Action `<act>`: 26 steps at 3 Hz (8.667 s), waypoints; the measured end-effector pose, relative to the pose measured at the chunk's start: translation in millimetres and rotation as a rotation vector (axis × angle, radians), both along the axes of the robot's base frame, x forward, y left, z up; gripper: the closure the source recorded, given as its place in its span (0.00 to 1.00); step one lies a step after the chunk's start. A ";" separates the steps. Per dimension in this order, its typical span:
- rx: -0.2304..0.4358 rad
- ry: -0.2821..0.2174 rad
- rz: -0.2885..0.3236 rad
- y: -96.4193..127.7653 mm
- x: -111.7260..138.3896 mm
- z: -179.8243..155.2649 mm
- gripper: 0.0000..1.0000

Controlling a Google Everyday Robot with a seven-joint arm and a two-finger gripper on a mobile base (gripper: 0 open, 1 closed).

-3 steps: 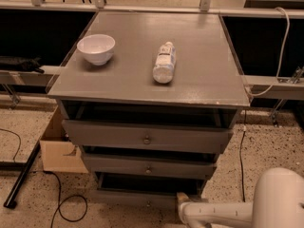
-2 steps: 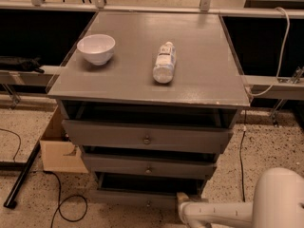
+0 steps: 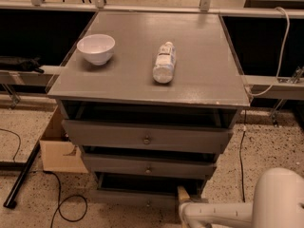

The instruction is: Open bottom drawer

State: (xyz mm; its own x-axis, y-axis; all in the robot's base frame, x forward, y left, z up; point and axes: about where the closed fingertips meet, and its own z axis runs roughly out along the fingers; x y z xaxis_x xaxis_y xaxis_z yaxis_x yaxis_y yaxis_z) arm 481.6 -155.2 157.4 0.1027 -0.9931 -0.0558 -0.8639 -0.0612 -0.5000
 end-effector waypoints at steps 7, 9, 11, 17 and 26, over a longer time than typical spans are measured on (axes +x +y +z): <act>-0.018 0.030 -0.049 -15.8 -4.7 -13.2 0.86; -0.011 0.043 -0.067 -20.1 -19.5 -17.5 0.98; -0.011 0.043 -0.067 -20.1 -19.5 -17.5 0.52; -0.077 0.045 0.014 24.6 8.7 -11.6 0.08; -0.046 0.091 -0.070 -13.1 -37.3 -24.4 0.37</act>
Offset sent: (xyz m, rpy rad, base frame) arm 0.0028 -0.0185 -0.0131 0.0179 0.0318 -0.0580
